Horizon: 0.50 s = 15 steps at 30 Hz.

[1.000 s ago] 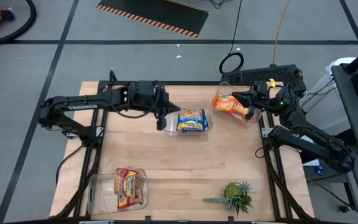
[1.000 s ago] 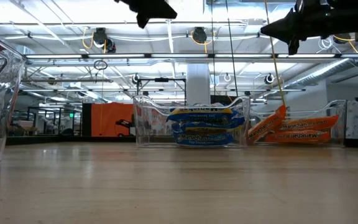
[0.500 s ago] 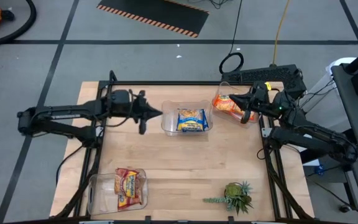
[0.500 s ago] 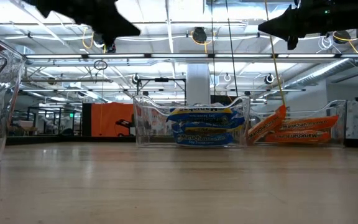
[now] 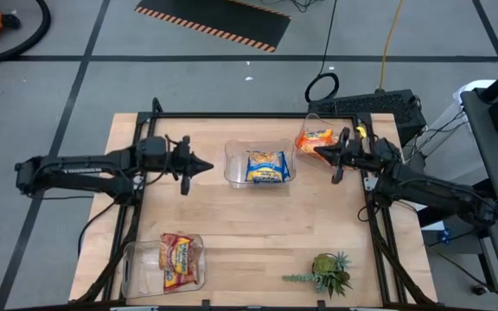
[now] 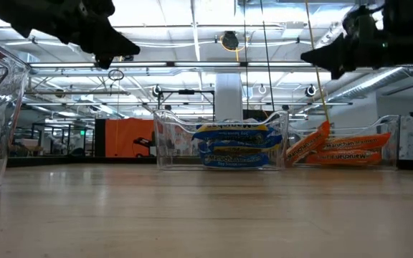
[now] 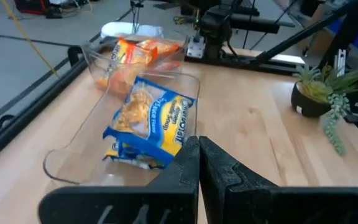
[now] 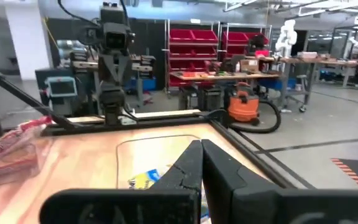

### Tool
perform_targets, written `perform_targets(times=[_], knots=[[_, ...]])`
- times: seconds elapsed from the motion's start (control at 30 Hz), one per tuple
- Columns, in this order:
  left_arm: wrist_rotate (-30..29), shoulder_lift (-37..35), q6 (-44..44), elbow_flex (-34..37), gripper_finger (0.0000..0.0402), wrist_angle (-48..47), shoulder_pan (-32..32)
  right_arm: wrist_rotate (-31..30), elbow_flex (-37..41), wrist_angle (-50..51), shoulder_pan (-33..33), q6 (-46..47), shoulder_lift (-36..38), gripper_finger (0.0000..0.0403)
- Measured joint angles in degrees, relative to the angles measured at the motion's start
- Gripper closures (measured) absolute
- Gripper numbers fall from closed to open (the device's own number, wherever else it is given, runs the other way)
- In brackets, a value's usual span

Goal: Sort Maruchan noodles
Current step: Return to Home Position

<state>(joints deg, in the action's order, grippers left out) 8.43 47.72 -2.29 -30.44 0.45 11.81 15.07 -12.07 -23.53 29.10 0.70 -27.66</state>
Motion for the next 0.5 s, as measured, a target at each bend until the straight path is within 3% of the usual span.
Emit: perform_targets(times=[0.17,0.5], knots=[[-3.77,-1.94,-1.74,3.41,0.04,1.62,-0.4,-3.15,4.86,-5.71,-1.94,1.32,0.31,0.0403],[-6.53,-5.56,-3.62,11.36,0.04,9.63,-2.47,-3.3,8.87,-6.43,-5.17,0.79,0.53,0.0403]])
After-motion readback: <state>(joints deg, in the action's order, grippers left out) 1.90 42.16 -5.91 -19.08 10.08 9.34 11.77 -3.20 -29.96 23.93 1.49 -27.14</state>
